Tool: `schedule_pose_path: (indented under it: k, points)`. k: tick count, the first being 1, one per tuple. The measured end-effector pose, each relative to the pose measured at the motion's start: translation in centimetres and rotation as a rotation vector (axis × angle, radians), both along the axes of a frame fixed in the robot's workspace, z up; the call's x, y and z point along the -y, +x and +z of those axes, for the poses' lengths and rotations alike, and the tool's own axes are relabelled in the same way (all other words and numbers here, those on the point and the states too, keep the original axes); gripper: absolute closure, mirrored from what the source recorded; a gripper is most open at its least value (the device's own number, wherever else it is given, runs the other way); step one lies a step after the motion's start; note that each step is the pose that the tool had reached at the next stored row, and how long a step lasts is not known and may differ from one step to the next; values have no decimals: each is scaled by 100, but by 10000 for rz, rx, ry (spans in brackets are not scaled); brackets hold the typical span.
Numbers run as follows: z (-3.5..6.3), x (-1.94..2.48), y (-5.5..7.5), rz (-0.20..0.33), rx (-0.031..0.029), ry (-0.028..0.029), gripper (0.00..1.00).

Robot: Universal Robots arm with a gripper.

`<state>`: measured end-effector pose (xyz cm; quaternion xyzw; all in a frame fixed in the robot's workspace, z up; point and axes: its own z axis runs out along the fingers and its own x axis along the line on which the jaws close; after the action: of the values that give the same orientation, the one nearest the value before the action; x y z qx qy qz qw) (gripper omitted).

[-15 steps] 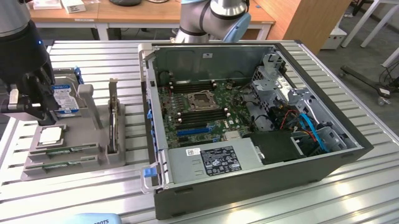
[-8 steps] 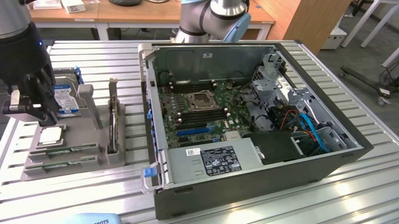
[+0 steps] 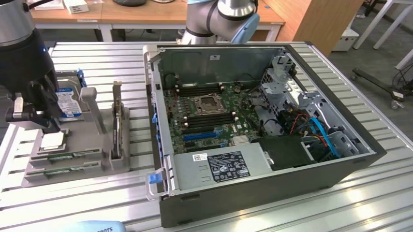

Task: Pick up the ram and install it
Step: 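Pick up the ram and move it above insertion slot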

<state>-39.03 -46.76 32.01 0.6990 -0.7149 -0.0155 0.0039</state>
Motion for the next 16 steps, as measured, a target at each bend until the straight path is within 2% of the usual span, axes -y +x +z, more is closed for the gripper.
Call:
schedule_pose_path:
  k: [11, 16]
  points:
    - [-95, 0, 0, -1, 0, 0, 59]
    - [-97, 0, 0, 0, 0, 0, 59]
